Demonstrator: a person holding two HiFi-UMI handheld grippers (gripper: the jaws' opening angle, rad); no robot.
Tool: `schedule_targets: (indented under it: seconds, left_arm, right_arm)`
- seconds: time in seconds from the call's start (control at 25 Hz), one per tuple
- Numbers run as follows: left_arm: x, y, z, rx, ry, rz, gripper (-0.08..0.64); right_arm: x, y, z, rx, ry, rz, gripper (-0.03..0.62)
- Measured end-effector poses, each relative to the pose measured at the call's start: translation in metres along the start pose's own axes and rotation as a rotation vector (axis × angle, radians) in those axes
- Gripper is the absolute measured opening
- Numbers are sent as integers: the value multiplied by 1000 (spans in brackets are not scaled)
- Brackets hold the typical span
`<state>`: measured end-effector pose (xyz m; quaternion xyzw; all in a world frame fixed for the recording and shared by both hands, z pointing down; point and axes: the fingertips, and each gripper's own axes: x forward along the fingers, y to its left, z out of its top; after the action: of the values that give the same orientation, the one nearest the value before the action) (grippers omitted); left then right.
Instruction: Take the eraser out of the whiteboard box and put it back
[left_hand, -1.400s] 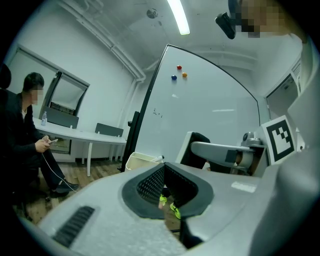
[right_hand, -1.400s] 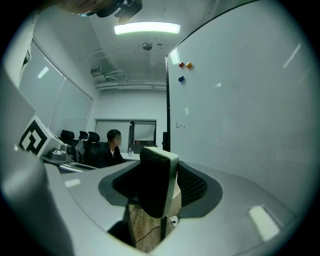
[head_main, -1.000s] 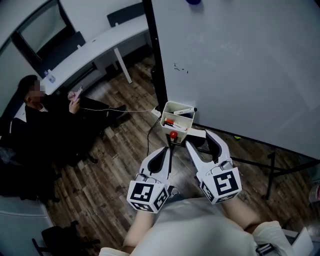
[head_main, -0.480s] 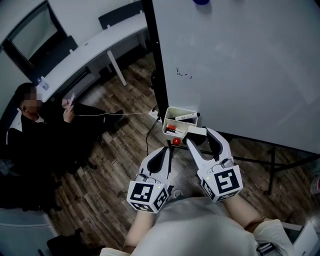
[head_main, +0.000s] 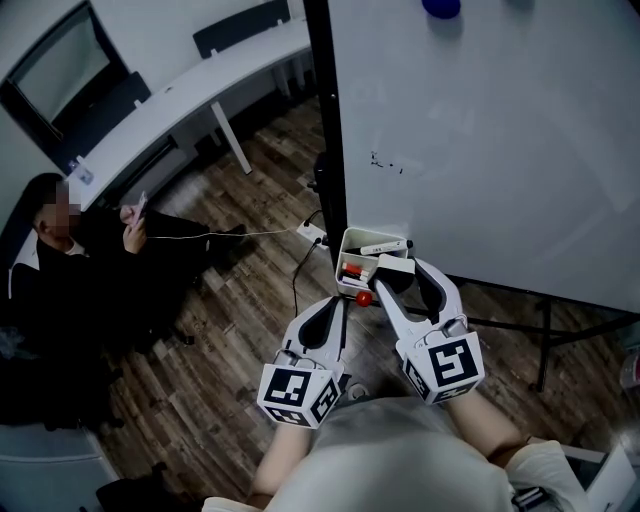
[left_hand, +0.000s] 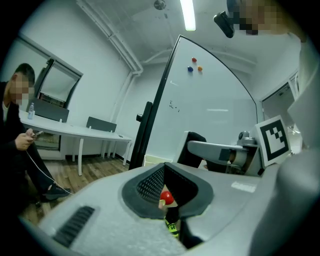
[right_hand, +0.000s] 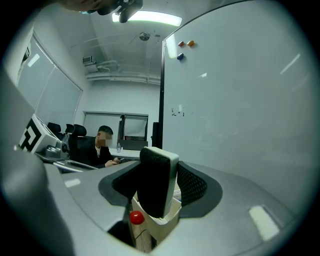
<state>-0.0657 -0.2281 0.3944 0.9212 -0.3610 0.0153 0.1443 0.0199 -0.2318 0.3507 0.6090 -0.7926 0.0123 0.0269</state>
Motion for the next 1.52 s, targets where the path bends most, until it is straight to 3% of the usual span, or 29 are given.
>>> schedule_targets:
  seconds: [1.52]
  left_arm:
    - [11, 16, -11, -20, 45, -17, 5]
  right_arm:
    - [21, -10, -59, 25, 136, -44, 232]
